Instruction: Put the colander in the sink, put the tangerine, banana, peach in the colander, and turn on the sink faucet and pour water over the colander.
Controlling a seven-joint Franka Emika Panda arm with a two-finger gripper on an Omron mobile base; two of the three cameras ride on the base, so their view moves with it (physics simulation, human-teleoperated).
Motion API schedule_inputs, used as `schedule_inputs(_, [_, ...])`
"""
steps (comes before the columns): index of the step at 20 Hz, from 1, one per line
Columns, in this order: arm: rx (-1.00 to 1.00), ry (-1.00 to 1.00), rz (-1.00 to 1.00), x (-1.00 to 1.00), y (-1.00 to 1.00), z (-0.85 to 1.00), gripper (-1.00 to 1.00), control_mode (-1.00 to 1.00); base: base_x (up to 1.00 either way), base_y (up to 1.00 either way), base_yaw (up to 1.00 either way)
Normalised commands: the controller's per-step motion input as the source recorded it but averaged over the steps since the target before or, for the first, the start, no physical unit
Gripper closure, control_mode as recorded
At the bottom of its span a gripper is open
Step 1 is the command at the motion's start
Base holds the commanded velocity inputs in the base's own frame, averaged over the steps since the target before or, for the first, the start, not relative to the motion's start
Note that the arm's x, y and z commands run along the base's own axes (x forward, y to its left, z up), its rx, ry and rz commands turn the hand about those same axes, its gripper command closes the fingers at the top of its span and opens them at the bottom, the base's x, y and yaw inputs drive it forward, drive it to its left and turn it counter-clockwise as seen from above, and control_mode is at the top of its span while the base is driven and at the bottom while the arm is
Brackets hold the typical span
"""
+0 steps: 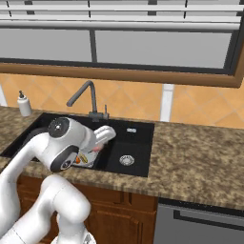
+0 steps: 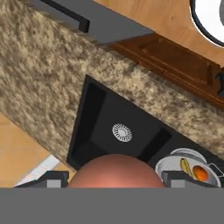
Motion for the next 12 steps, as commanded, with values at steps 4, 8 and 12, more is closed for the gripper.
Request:
schedule_inputs(4, [-0.23, 0.17, 0.28, -0.54, 0.90, 1.00, 1.00, -1.00, 0.00, 0.00, 0.00])
schedule_inputs(8, [-0.18, 0.07, 0.17, -0.52, 0.87, 0.67, 1.00, -1.00, 0.00, 0.00, 0.00])
schedule_inputs(12, [-0.17, 0.03, 0.10, -0.39, 0.78, 0.02, 1.00, -1.00, 0.00, 0.00, 0.00])
